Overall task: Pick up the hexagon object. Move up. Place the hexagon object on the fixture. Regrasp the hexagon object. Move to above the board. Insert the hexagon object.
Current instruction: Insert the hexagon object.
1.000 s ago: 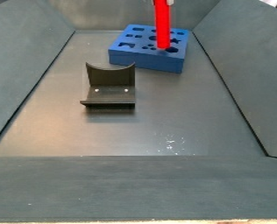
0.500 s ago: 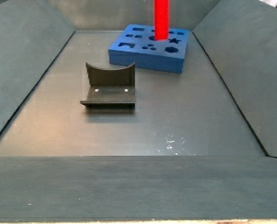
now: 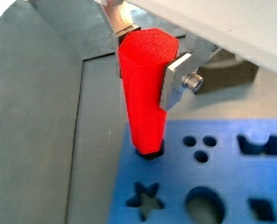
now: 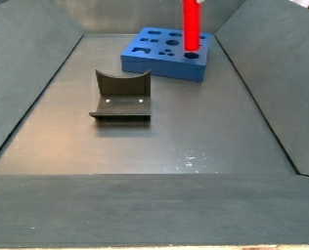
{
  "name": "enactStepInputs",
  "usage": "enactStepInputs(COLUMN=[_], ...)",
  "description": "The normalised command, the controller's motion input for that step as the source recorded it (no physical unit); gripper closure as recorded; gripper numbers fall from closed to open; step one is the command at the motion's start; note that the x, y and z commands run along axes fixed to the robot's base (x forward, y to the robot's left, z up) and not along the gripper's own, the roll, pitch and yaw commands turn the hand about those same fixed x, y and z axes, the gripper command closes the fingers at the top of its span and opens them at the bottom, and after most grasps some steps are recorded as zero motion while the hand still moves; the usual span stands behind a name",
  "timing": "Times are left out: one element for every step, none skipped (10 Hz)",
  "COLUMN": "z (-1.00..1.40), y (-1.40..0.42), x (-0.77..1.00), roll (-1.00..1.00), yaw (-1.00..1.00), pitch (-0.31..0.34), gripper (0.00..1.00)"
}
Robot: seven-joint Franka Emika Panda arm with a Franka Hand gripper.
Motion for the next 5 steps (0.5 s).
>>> enactStepInputs(z=[0.0, -0.15, -0.4, -0.41, -0.03], y=[0.0, 0.0, 0.03, 0.06, 0.0], x=[0.0, 0.01, 0.15, 0.23, 0.0], roll=[-0.01, -0.14, -0.32, -0.29, 0.0], yaw=[0.0, 0.0, -0.11, -0.03, 0.0], pitch=[0.0, 0.01, 0.12, 0.156, 0.0], gripper=[1.0, 1.0, 1.0, 1.0, 1.0])
